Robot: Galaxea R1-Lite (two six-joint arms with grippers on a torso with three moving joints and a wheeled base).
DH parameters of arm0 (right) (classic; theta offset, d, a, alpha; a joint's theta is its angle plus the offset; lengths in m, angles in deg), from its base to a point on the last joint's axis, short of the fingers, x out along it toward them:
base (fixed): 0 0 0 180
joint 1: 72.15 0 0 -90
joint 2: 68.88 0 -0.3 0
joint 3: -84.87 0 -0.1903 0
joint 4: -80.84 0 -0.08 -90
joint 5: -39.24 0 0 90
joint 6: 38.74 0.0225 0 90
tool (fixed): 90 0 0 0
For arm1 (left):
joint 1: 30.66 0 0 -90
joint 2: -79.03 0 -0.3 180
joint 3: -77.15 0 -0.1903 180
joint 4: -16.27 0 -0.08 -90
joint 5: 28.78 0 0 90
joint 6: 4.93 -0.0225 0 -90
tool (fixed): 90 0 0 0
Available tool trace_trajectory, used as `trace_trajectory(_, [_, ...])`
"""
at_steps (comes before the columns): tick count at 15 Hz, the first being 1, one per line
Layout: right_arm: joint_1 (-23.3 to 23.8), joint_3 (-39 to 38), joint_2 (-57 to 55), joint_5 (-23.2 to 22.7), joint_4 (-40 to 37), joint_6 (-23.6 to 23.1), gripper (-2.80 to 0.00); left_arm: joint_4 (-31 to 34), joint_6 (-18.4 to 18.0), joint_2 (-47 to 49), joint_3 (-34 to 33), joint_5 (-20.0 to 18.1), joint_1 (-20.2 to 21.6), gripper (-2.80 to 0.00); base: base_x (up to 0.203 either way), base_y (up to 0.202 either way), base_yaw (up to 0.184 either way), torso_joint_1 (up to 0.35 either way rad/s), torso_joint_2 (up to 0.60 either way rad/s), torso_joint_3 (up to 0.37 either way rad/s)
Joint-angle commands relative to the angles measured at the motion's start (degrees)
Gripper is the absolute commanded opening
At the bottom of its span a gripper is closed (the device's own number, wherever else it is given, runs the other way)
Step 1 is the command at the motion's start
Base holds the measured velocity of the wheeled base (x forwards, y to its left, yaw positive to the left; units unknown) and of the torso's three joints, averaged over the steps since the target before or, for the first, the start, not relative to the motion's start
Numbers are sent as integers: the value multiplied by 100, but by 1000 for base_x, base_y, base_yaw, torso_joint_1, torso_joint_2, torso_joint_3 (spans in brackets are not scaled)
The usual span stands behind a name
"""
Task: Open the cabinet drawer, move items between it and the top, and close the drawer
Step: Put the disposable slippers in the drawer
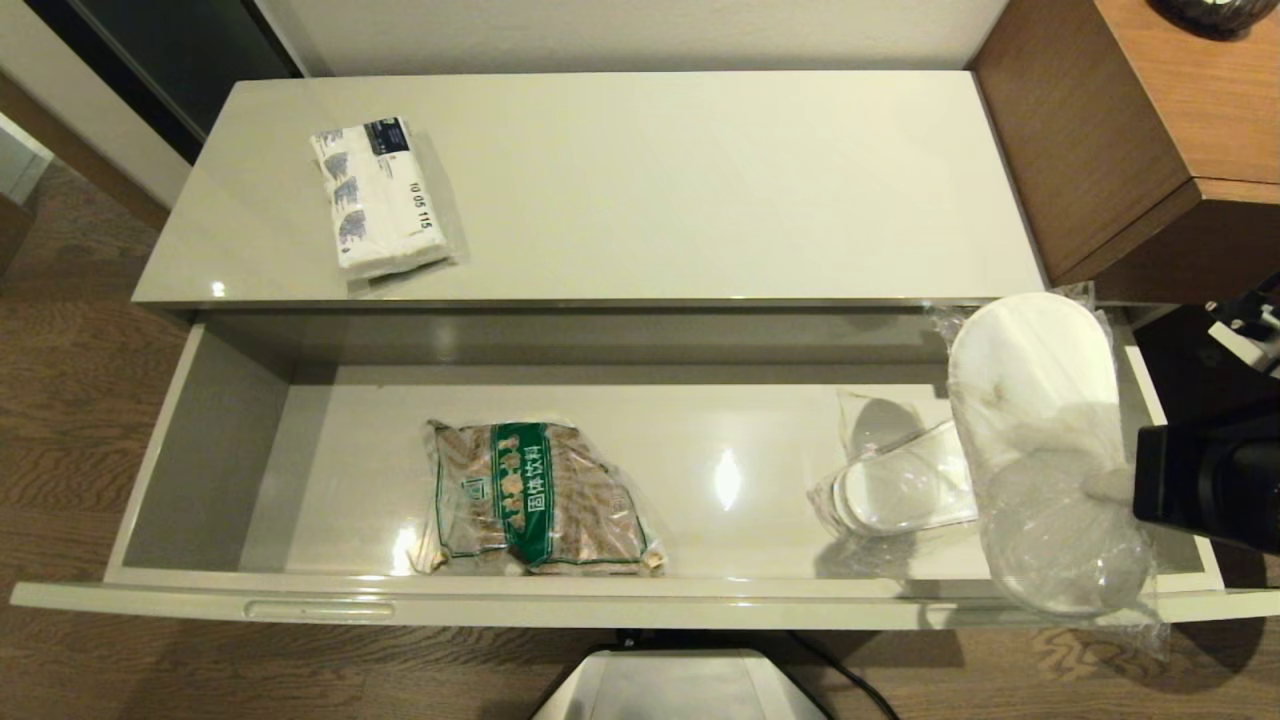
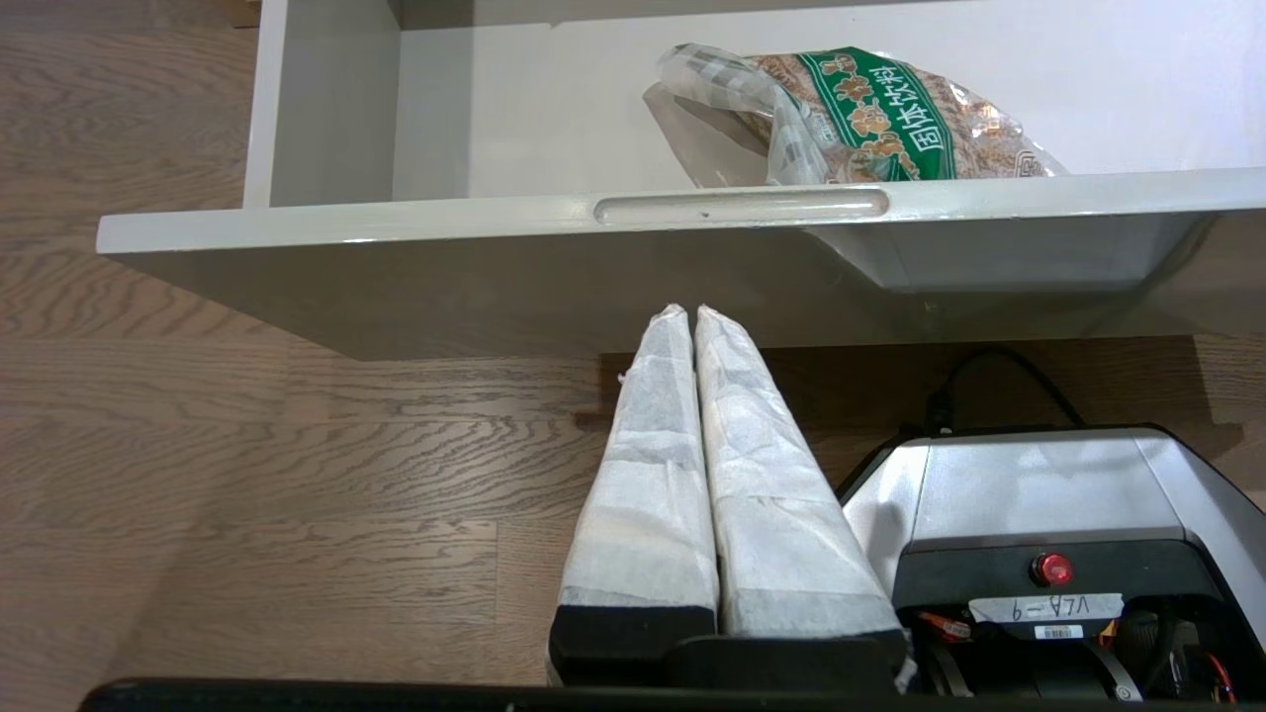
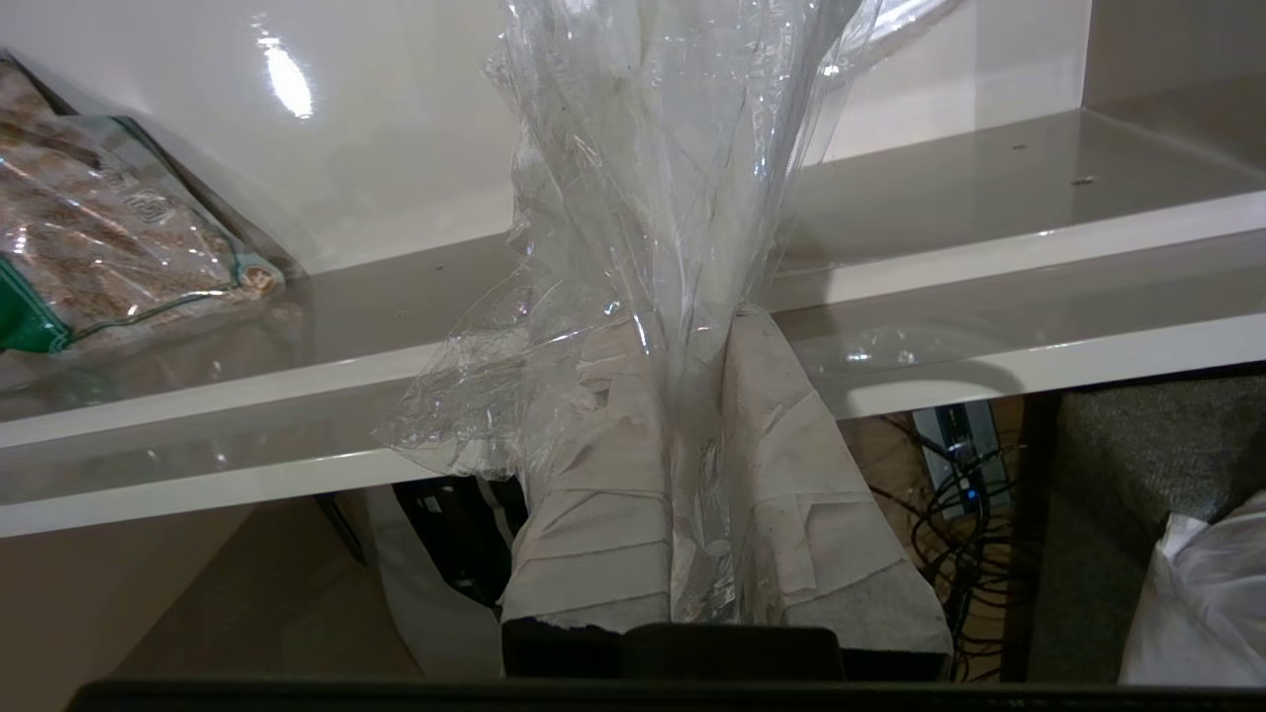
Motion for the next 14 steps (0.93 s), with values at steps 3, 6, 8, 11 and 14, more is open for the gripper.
trace_trajectory(3, [7, -259, -428, 80, 594, 80, -280, -1, -2, 7, -9, 0, 4, -280, 0, 0, 0, 0, 0, 0])
trace_trajectory(6, [-6, -36, -889, 581, 746, 506, -280, -1, -2, 7, -9, 0, 4, -280, 0, 0, 0, 0, 0, 0])
trace_trajectory(8, [-2, 8, -1040, 369, 914, 420, -280, -1, -2, 7, 0, 0, 4, -280, 0, 0, 0, 0, 0, 0])
trace_trajectory(11, [7, 92, -1525, 362, 1443, 140, -280, -1, -2, 7, -9, 0, 4, -280, 0, 0, 0, 0, 0, 0])
trace_trajectory(14, [8, 265, -1775, 310, 1524, 37, -280, -1, -2, 7, -9, 0, 4, -280, 0, 0, 0, 0, 0, 0])
